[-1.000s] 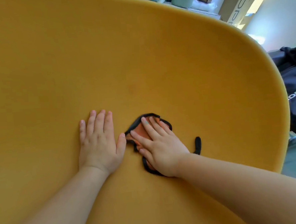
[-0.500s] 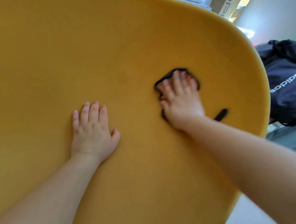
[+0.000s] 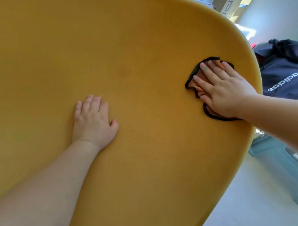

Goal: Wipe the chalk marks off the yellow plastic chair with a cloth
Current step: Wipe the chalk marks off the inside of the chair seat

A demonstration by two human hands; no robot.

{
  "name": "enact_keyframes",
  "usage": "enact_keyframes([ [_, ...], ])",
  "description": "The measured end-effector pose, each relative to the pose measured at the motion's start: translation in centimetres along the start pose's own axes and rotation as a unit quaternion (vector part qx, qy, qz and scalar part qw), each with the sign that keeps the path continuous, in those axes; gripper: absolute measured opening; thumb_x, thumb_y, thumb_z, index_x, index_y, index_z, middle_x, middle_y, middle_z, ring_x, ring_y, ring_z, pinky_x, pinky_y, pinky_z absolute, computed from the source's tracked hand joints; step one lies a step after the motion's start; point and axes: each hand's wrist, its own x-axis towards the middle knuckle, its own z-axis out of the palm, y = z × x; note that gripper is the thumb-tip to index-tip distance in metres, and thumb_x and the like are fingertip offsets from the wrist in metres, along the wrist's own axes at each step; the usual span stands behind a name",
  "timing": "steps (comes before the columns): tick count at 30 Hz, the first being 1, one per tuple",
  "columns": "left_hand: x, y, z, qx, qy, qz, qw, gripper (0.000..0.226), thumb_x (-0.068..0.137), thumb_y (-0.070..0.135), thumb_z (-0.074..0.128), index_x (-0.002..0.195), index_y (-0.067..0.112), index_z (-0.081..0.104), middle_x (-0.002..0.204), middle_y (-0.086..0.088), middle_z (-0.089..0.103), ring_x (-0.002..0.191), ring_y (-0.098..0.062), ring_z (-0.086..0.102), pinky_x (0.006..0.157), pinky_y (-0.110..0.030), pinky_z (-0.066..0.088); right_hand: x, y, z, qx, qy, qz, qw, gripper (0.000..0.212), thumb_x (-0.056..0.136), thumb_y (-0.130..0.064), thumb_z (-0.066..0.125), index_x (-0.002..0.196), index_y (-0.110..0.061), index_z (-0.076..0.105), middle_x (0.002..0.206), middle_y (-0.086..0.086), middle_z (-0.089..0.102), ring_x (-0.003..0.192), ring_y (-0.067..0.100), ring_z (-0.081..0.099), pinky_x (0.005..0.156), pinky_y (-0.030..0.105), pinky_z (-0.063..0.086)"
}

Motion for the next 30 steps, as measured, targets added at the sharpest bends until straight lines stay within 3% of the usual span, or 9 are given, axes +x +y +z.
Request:
enact_keyframes([
  [5, -3.9, -1.6, -2.5, 0.112, -0.083, 0.022, 0.99, 0.062, 0.085, 0.054, 0.052, 0.135, 0.016, 0.057, 0.153, -0.011, 0.043, 0.146, -0.033, 0.032, 0.117, -0.06, 0.021, 7.4, -10.8, -0.5, 0.157, 0.052, 0.189, 0.968, 0.074, 0.103, -0.058, 0.011, 0.164, -0.017, 0.0, 0.169, 0.019, -0.016, 0.156, 0.036, -0.017, 0.125, 0.056, -0.008],
  [9, -7.2, -5.5, -7.1, 0.232, -0.202, 0.063, 0.949, 0.084, 0.088, 0.075, 0.021, 0.155, 0.026, 0.029, 0.164, -0.011, 0.022, 0.151, -0.034, 0.018, 0.116, -0.065, 0.017, 12.1, -23.1, -5.3, 0.351, 0.053, 0.177, 0.918, 0.08, 0.102, -0.058, 0.017, 0.162, -0.009, -0.005, 0.168, 0.021, -0.016, 0.156, 0.039, -0.014, 0.126, 0.056, -0.003],
  [13, -8.3, -10.8, -12.5, 0.336, -0.272, 0.041, 0.901, 0.094, 0.082, 0.086, 0.015, 0.158, 0.031, 0.012, 0.166, -0.01, 0.01, 0.152, -0.034, 0.011, 0.115, -0.067, 0.017, 10.0, -30.9, -9.2, 0.435, 0.048, 0.033, 0.899, 0.079, 0.104, -0.059, 0.016, 0.162, -0.012, -0.009, 0.168, 0.017, -0.02, 0.156, 0.037, -0.016, 0.127, 0.053, -0.003],
  [16, -8.6, -13.9, -15.3, 0.365, -0.281, 0.009, 0.888, 0.093, 0.082, 0.086, 0.017, 0.158, 0.034, 0.008, 0.168, -0.004, 0.003, 0.153, -0.03, 0.009, 0.115, -0.066, 0.019, 3.7, -33.1, -11.1, 0.406, 0.03, -0.211, 0.889, 0.075, 0.102, -0.061, 0.013, 0.164, -0.022, -0.005, 0.17, 0.008, -0.019, 0.156, 0.033, -0.018, 0.126, 0.054, 0.0],
  [20, -9.0, -13.9, -14.8, 0.347, -0.302, -0.016, 0.888, 0.092, 0.085, 0.082, 0.02, 0.159, 0.029, 0.003, 0.168, -0.007, -0.01, 0.154, -0.033, -0.004, 0.114, -0.071, 0.01, -4.8, -28.7, -9.6, 0.332, -0.003, -0.505, 0.797, 0.06, 0.106, -0.057, 0.014, 0.161, -0.043, -0.005, 0.168, -0.013, -0.023, 0.153, 0.014, -0.029, 0.124, 0.039, -0.018],
  [22, -9.2, -13.3, -14.0, 0.331, -0.303, -0.035, 0.893, 0.094, 0.086, 0.082, 0.02, 0.159, 0.025, 0.004, 0.167, -0.01, -0.012, 0.153, -0.037, -0.008, 0.114, -0.073, 0.007, -4.3, -23.6, -6.3, 0.309, -0.029, -0.465, 0.829, 0.056, 0.105, -0.061, 0.009, 0.156, -0.053, -0.012, 0.165, -0.019, -0.027, 0.151, 0.008, -0.03, 0.123, 0.036, -0.018],
  [26, -8.8, -13.2, -14.4, 0.32, -0.3, -0.035, 0.898, 0.095, 0.086, 0.081, 0.026, 0.159, 0.024, 0.005, 0.168, -0.01, -0.01, 0.153, -0.037, -0.006, 0.115, -0.071, 0.01, 4.1, -15.1, -0.7, 0.222, 0.044, -0.171, 0.959, 0.073, 0.091, -0.073, -0.015, 0.158, -0.048, -0.002, 0.172, -0.003, -0.004, 0.158, 0.023, -0.008, 0.127, 0.044, -0.003],
  [28, -8.5, -13.3, -15.1, 0.316, -0.316, -0.034, 0.894, 0.093, 0.087, 0.079, 0.03, 0.159, 0.027, 0.005, 0.168, -0.006, -0.01, 0.154, -0.033, -0.005, 0.117, -0.068, 0.012, 8.4, -15.6, -1.3, 0.245, 0.068, -0.047, 0.966, 0.074, 0.099, -0.067, -0.002, 0.163, -0.034, 0.013, 0.172, 0.006, -0.001, 0.159, 0.03, -0.002, 0.126, 0.051, 0.0],
  [30, -8.7, -13.5, -15.6, 0.321, -0.33, -0.035, 0.887, 0.089, 0.088, 0.078, 0.032, 0.159, 0.032, 0.005, 0.168, -0.002, -0.013, 0.155, -0.03, -0.005, 0.117, -0.067, 0.013, 11.3, -20.1, -4.0, 0.319, 0.051, 0.073, 0.944, 0.069, 0.104, -0.057, 0.014, 0.164, -0.024, 0.005, 0.171, 0.013, -0.011, 0.157, 0.035, -0.011, 0.126, 0.054, -0.003],
])
